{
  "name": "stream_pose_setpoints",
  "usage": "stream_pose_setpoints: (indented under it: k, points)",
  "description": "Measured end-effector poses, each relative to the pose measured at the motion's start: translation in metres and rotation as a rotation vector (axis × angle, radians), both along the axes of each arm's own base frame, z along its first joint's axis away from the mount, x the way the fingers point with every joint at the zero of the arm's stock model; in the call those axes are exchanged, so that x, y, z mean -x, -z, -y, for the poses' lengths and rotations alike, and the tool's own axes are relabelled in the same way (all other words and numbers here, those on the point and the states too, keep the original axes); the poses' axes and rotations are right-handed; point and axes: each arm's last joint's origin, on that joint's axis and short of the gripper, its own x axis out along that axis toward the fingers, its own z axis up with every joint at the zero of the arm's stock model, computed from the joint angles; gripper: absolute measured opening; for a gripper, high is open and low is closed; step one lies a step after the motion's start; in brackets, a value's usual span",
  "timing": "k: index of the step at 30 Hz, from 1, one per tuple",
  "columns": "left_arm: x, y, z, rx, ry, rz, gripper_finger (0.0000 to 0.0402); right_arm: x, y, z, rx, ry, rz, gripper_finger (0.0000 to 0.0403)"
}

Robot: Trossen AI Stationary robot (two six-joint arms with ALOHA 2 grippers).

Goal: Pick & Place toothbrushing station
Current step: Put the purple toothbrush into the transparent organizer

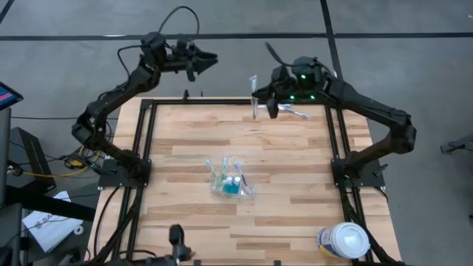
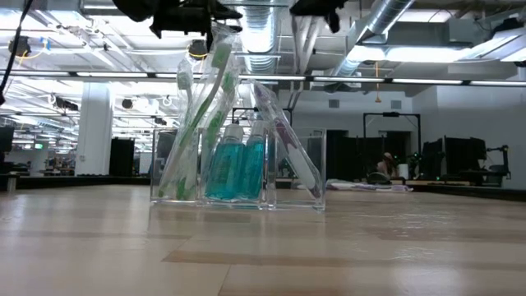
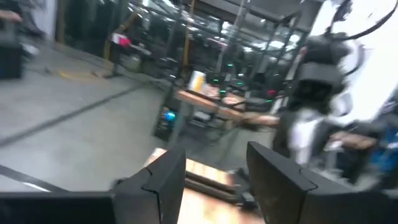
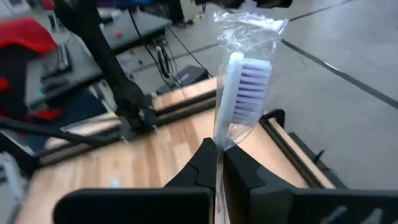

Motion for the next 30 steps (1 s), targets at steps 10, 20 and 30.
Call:
stream_pose_setpoints:
  k: [10, 20, 30]
  points:
    - [0.015, 0.004, -0.008, -0.095, -0.054, -0.065, 0.0119, 0.031, -0.039, -0.088, -0.059, 0.298, 0.179, 0.0]
    - [0.013, 0.0, -0.001, -0.122, -0.007, -0.059, 0.0106, 0.001, 0.015, -0.217, -0.129, 0.655, 0.259, 0.0]
    - [0.006, -0.026, 0.044, -0.177, 0.111, -0.001, 0.0106, -0.019, 0.115, -0.285, -0.23, 0.714, 0.163, 0.0]
